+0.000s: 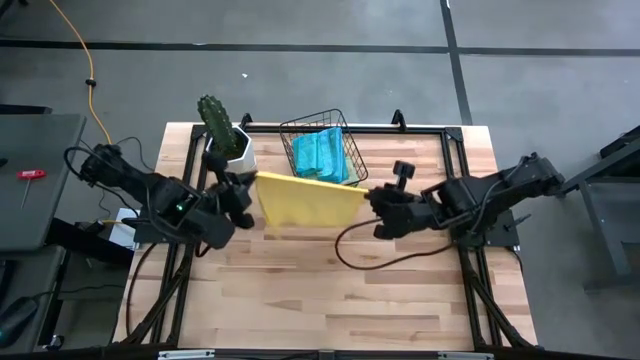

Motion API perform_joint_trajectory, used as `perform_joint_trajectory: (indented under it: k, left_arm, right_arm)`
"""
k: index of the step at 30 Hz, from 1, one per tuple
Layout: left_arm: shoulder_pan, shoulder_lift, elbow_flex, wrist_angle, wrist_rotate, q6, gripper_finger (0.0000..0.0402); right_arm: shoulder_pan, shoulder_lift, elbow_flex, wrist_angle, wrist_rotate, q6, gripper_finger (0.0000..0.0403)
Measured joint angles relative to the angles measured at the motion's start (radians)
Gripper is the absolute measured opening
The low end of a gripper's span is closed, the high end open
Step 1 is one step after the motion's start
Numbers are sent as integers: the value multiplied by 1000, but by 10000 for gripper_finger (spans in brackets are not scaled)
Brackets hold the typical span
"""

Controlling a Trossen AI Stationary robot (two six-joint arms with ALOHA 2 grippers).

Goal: Fold microfiber towels
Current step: Fold the yellow microfiber cloth

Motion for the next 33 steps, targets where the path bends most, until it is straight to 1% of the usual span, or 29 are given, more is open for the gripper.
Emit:
perform_joint_trajectory:
  k: [2,4,6,9,12,17,20,24,29,33]
  left_arm:
    - [6,-10,1,-2,-27,-2,0]
    - [2,-16,1,-17,-26,-28,0]
    - [-14,-17,-8,-20,-12,-70,0]
    - [-53,-17,-50,-21,33,-152,0]
    - [-108,-9,-126,-9,107,-286,0]
    - [-230,35,-286,22,206,-565,0]
    - [-309,78,-382,118,255,-696,0]
    - [-399,147,-473,322,280,-807,0]
    - [-456,271,-527,610,321,-821,0]
    - [-464,389,-530,735,389,-810,0]
  right_arm:
    - [-10,0,17,3,8,-29,0]
    - [-13,0,21,3,7,-44,0]
    - [-5,-1,12,4,-9,-40,0]
    - [21,0,-24,7,-62,20,0]
    - [60,1,-90,38,-119,82,0]
    - [141,1,-225,140,-222,199,1]
    - [188,0,-317,275,-274,250,1]
    - [239,2,-450,515,-343,288,1]
    - [277,2,-588,803,-345,295,1]
    - [277,5,-665,978,-345,291,0]
